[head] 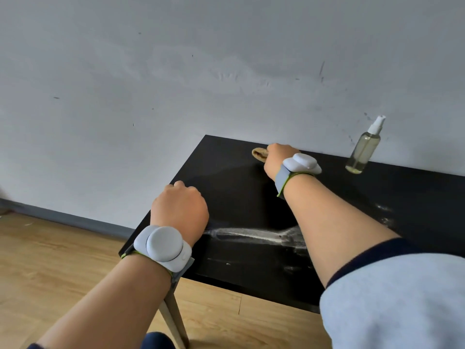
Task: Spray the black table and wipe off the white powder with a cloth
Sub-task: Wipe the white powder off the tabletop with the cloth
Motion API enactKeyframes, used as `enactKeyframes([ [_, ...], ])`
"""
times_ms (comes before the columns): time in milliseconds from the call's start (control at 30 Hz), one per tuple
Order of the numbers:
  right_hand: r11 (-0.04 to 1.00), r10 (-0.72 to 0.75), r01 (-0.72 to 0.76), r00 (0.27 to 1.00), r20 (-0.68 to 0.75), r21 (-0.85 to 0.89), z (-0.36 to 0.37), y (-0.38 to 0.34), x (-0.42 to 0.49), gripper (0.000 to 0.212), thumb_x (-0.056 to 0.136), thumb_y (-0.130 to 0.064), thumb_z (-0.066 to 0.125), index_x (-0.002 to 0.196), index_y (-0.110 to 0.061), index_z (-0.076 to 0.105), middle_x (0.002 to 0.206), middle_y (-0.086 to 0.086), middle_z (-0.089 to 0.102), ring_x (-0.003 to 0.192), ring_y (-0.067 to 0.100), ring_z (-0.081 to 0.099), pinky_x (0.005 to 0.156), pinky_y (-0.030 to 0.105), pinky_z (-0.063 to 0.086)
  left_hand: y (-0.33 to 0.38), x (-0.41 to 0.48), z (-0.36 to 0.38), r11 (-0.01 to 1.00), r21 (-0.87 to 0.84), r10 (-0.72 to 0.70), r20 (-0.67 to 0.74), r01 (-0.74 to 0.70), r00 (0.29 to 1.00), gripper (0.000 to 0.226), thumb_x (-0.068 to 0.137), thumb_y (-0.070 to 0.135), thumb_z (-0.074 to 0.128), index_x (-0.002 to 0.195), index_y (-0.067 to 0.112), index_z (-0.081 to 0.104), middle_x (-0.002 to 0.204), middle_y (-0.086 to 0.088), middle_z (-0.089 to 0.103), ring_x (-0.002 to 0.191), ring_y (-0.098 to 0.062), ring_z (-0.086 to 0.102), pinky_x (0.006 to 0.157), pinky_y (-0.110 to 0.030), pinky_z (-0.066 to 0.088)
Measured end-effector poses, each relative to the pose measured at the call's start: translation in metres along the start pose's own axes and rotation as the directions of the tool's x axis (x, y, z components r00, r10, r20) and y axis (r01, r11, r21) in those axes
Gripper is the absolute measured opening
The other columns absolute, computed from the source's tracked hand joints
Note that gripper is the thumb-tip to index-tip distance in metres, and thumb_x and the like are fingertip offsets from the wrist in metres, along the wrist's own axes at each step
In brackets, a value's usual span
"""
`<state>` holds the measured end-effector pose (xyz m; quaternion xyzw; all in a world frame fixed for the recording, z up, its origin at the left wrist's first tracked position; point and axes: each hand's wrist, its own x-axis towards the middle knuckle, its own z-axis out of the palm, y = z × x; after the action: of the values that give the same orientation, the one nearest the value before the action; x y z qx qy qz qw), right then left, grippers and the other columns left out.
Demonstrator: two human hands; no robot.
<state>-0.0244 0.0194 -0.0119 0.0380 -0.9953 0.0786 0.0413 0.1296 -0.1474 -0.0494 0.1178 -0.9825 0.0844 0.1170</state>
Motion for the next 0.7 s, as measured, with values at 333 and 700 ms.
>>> enactKeyframes([
  [333, 0.922, -0.342, 0.307, 0.931, 0.124, 0.238, 0.002, -0.044, -0.018, 0.04, 0.08, -0.003, 0.041, 0.095, -0.028, 0.069, 0.102, -0.011, 0.066, 0.096, 0.02, 0.059, 0.079, 0.028, 0.043, -0.004, 0.001, 0.004, 0.999, -0.032, -0.003, -0.003, 0.003, 1.0, 0.037, 0.098, 0.025, 0.032, 0.101, 0.014, 0.067, 0.097, -0.006, 0.058, 0.089, -0.024, 0.058, 0.061, -0.031, 0.037],
  [700, 0.875, -0.361, 0.286, 0.923, 0.131, 0.391, -0.017, 0.055, -0.038, 0.036, 0.072, 0.015, 0.05, 0.068, -0.012, 0.075, 0.102, 0.003, 0.072, 0.101, 0.021, 0.065, 0.09, 0.024, 0.044, -0.012, 0.004, 0.008, 0.998, -0.066, 0.022, 0.053, -0.018, 0.998, 0.03, 0.095, 0.019, 0.036, 0.102, 0.012, 0.065, 0.101, -0.007, 0.058, 0.094, -0.025, 0.058, 0.064, -0.032, 0.043],
])
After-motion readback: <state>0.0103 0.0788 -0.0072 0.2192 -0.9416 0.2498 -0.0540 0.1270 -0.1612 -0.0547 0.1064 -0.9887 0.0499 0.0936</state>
